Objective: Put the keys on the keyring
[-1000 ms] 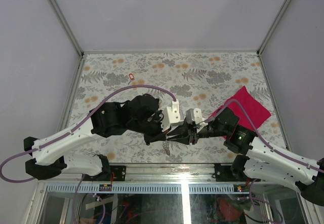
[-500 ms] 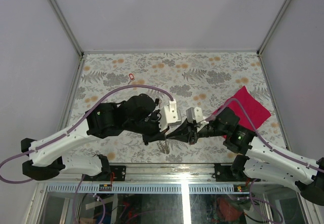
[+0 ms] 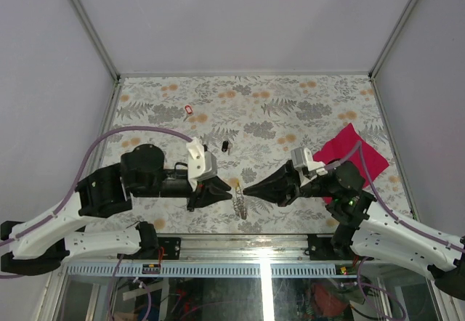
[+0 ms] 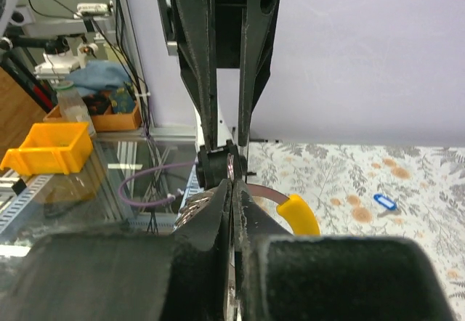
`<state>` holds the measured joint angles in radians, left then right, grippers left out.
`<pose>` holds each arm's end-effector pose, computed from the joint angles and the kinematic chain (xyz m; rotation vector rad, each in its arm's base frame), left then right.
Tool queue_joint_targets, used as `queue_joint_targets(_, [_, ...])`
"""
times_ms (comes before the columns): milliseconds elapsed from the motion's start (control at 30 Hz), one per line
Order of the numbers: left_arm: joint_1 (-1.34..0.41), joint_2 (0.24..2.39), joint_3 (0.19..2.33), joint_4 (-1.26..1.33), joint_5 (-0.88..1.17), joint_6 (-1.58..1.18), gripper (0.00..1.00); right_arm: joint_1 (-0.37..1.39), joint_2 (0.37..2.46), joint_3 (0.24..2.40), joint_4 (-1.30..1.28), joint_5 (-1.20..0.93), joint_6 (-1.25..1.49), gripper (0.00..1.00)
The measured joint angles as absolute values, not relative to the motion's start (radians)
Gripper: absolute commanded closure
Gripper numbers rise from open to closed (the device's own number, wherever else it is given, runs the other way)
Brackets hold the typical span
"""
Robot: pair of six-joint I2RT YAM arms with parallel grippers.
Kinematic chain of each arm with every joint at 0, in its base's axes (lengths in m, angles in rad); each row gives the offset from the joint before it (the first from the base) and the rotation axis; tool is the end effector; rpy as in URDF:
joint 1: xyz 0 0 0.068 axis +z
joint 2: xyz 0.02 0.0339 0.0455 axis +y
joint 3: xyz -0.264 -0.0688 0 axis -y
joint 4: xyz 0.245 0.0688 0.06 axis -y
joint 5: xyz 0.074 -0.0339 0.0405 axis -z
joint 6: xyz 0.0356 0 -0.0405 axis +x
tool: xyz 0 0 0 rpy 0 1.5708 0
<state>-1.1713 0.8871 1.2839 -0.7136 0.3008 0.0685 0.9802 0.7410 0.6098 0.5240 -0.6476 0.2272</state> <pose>0.0520 -0.1503 0.4345 1.3387 1.4982 -1.0159 0.0771 0.1536 0.3583 -1.0413 0.9296 1.4045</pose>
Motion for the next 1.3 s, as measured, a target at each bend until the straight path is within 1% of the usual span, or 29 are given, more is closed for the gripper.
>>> queue_joint_targets(200, [-1.171,0.781,1.170,-0.537,0.299,0.018,0.77,0.980,0.739,0.588,0.675,-0.635,0.314,1.00])
queue_joint_targets(433, [-1.171,0.751,1.117,-0.383,0.299,-0.007,0.76,0.980,0.765,0.580,0.833,-0.619,0.385,1.00])
queue_joint_targets(667, [-1.171,0.765,1.110,-0.301,0.311,-0.007,0.76,0.980,0.781,0.580,0.866,-0.619,0.396,1.00])
queue_joint_targets(900, [-1.171,0.776,1.103,-0.282,0.331,-0.007,0.76,0.980,0.781,0.580,0.864,-0.619,0.391,1.00])
queue_joint_targets(1033, [-1.171,0.782,1.098,-0.282,0.334,-0.007,0.83,0.980,0.781,0.582,0.855,-0.620,0.389,1.00])
queue_joint_targets(1167, [-1.171,0.793,1.097,-0.283,0.334,-0.007,0.85,0.980,0.781,0.587,0.850,-0.621,0.388,1.00])
queue_joint_targets(1200, [-1.171,0.794,1.097,-0.283,0.334,-0.007,0.87,0.980,0.781,0.588,0.848,-0.621,0.388,1.00])
queue_joint_targets(1300, [-1.171,0.795,1.097,-0.282,0.334,-0.007,0.98,0.980,0.781,0.588,0.847,-0.622,0.386,1.00])
